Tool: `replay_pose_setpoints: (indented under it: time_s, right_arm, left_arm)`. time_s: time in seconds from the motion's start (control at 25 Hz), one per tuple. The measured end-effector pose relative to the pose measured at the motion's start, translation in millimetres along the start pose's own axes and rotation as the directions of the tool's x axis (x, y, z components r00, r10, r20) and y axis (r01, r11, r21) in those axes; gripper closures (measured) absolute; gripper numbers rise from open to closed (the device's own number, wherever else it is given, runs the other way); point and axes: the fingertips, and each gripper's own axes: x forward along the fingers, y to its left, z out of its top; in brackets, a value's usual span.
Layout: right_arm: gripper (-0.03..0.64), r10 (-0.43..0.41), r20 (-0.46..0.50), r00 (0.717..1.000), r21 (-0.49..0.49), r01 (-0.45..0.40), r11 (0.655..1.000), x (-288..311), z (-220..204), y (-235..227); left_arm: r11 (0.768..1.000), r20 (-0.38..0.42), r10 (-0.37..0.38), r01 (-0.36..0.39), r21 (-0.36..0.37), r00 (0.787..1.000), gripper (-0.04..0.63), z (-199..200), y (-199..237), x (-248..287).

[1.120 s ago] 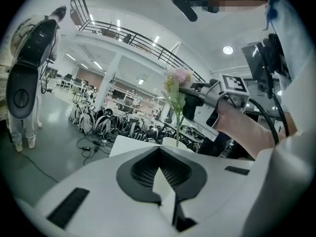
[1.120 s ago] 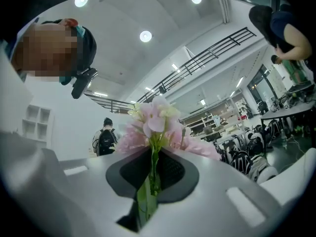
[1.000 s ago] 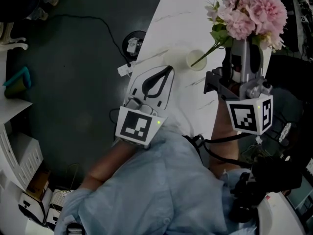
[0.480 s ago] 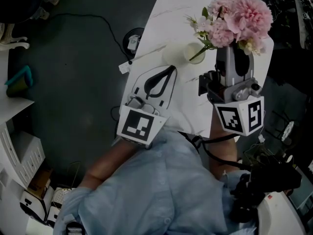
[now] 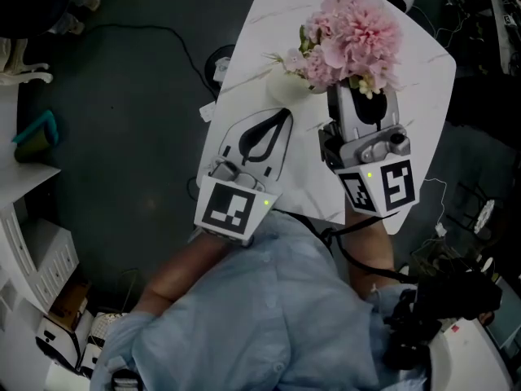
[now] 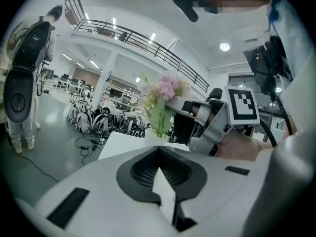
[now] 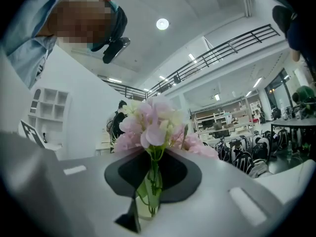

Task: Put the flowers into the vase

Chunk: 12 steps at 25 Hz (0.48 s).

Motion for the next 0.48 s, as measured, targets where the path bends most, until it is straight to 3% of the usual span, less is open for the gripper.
replay_pose_setpoints:
  time_s: [0.48]
  right_arm:
    - [0.458,0.026,-0.198,0.980,-0.069,-0.040,0.997,-10,-41,8]
  left_arm:
    - [0.999,0.008,0.027,-0.027,0.022,1.000,0.591,2,-8,-2]
